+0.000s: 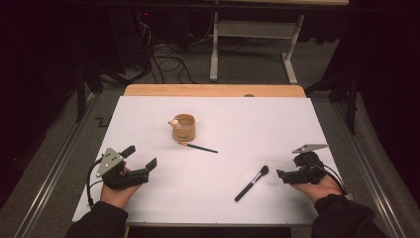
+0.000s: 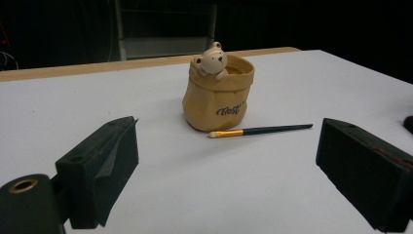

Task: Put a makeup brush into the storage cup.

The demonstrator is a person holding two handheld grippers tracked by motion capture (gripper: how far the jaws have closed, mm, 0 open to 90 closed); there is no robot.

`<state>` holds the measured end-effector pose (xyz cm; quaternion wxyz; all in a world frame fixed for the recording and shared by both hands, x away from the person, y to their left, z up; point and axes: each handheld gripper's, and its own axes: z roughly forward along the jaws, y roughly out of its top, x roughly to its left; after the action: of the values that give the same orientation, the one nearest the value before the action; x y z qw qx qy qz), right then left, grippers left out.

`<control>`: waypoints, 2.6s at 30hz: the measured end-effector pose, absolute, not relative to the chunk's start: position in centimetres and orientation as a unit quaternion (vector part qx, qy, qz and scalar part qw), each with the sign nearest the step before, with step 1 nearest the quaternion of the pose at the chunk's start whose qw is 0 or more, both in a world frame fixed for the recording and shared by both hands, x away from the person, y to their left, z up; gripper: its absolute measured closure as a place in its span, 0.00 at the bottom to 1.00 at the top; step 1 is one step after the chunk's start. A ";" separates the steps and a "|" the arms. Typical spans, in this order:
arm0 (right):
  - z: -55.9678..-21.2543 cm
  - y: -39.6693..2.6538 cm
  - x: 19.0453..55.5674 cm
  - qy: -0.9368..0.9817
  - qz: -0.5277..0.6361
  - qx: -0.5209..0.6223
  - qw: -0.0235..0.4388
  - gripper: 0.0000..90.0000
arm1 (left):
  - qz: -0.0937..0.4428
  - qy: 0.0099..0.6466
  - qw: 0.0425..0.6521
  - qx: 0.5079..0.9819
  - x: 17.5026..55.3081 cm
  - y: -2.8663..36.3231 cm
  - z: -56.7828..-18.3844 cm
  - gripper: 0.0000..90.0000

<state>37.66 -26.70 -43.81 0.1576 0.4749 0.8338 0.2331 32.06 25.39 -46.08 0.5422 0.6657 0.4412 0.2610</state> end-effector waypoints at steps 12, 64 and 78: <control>-43.7 -26.2 38.0 0.864 0.153 0.469 0.098 0.18 | 0.262 0.440 0.543 0.665 32.1 25.4 -46.0 0.09; -41.9 -13.5 42.8 0.949 0.103 0.295 0.048 0.38 | 0.261 0.440 0.527 0.678 32.1 25.2 -46.1 0.00; -42.9 -7.8 45.9 0.960 0.123 0.248 0.030 0.42 | 0.261 0.440 0.532 0.674 32.0 25.4 -46.0 0.00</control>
<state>45.91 -7.85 -42.90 0.0301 0.2481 0.9605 0.1225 32.03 25.39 -46.00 0.5322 0.6744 0.4404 0.2610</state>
